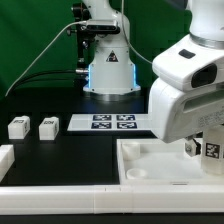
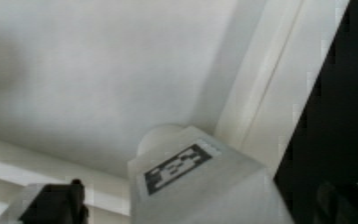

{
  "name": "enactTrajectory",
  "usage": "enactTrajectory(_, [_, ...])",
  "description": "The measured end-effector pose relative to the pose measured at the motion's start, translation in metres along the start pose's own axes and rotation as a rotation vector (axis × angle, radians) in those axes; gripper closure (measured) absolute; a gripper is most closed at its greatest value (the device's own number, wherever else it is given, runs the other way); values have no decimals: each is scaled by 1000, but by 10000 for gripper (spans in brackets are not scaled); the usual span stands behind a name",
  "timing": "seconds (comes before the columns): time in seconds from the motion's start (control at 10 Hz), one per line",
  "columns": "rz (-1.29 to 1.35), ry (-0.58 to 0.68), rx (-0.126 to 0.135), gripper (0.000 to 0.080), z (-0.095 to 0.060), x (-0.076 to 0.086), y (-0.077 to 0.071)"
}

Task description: Assemble one leg

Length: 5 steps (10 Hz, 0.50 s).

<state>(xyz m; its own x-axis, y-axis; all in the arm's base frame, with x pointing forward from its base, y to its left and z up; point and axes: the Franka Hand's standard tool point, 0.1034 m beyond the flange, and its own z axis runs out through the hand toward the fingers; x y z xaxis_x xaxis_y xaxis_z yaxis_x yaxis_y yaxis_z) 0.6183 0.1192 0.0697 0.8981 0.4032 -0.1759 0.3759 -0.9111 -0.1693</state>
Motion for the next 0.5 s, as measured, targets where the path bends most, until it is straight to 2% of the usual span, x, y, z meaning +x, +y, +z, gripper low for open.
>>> enactTrajectory(0.5, [-33,0,-1,150,0,3,-14])
